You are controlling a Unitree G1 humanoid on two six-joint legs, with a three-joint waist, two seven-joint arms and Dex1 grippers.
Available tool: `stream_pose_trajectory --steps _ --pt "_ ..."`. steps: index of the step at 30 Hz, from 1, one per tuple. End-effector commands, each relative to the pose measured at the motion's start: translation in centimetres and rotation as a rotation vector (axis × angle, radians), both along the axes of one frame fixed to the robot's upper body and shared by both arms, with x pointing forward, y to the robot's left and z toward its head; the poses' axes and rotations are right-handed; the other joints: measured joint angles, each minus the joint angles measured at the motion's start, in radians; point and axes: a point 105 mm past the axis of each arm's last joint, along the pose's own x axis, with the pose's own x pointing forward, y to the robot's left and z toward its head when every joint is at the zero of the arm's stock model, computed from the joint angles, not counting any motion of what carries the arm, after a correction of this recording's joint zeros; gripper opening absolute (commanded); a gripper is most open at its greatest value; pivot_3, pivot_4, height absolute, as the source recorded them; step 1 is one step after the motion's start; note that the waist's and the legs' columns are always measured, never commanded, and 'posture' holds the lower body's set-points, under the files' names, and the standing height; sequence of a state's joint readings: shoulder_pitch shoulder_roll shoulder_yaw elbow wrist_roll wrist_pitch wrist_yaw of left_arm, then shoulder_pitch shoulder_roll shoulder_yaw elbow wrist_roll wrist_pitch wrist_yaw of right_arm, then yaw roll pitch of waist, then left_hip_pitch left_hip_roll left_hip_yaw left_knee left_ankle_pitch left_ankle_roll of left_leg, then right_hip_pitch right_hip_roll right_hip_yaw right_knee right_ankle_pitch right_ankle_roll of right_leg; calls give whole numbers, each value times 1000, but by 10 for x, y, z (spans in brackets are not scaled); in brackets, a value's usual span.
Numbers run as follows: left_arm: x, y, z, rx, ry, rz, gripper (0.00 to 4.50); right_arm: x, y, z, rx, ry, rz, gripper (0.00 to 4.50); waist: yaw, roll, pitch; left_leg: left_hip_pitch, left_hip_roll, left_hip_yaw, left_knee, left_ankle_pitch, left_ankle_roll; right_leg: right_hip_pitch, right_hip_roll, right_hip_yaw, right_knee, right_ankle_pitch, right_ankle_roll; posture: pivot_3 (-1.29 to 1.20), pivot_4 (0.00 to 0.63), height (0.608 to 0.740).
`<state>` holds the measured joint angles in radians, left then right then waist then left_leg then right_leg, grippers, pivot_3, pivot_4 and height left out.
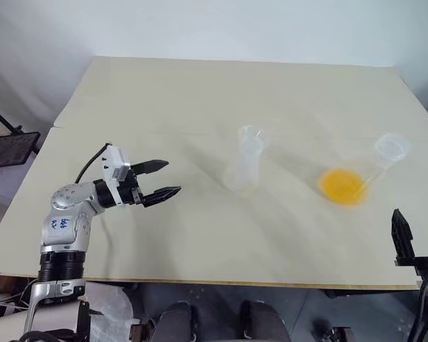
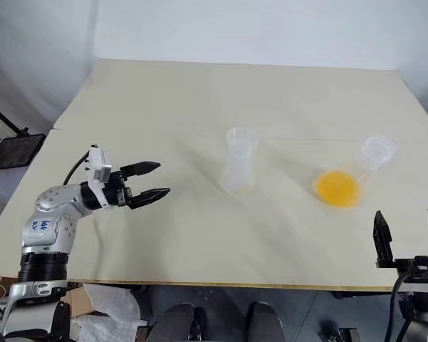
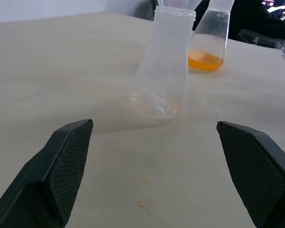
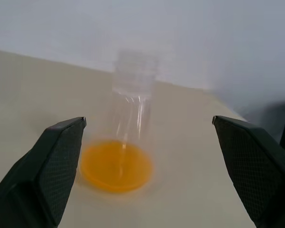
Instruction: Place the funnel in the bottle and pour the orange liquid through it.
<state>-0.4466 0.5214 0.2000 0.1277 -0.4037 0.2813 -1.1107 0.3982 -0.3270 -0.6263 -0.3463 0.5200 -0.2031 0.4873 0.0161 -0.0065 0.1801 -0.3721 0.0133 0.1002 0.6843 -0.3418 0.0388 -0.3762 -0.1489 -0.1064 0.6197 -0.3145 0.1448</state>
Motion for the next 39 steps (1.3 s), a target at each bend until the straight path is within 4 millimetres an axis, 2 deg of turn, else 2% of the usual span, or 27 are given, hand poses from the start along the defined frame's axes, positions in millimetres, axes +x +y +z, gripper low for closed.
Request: stream_pose_trajectory --steps 1,4,12,22,30,33,37,39 --pt "-5 -1 13 -18 -55 -8 4442 12 -5 10 23 6 11 4500 -2 1 0 0 0 0 0 0 0 0 0 0 0 0 0 0 150 740" --pt "-8 -3 13 -37 -30 -31 4442 31 -9 24 36 -14 33 4500 -8 1 -1 1 0 0 0 0 0 0 0 0 0 0 0 0 150 740" --pt "-12 -10 13 -53 -24 -59 4442 79 -16 43 108 9 88 4500 -16 1 -1 0 0 0 -1 0 0 0 0 -1 1 -1 -1 0 150 740" --pt "-19 -18 14 -65 -52 -83 4442 115 -7 41 143 78 170 4500 -17 2 -1 0 0 0 -1 0 0 0 0 -2 0 -1 -1 0 150 740" --pt "-23 -22 11 -75 -61 -82 4442 129 1 46 144 48 220 4500 -18 2 -1 0 0 0 -1 0 0 0 0 -2 0 -1 -1 0 150 740" --pt "-24 -22 10 -77 -59 -78 4500 132 4 46 145 47 231 3907 -18 2 -1 0 0 0 -1 0 0 0 0 -2 0 -1 -1 0 150 740" --pt "-24 -22 10 -80 -60 -72 4500 133 9 47 145 29 251 2552 -17 1 -1 0 0 0 -1 0 0 0 0 -2 0 -1 -1 0 150 740" --pt "-24 -22 10 -82 -60 -70 4500 133 12 48 150 18 266 2458 -18 2 -1 0 0 0 -1 0 0 0 0 -2 0 -1 -1 0 150 740"
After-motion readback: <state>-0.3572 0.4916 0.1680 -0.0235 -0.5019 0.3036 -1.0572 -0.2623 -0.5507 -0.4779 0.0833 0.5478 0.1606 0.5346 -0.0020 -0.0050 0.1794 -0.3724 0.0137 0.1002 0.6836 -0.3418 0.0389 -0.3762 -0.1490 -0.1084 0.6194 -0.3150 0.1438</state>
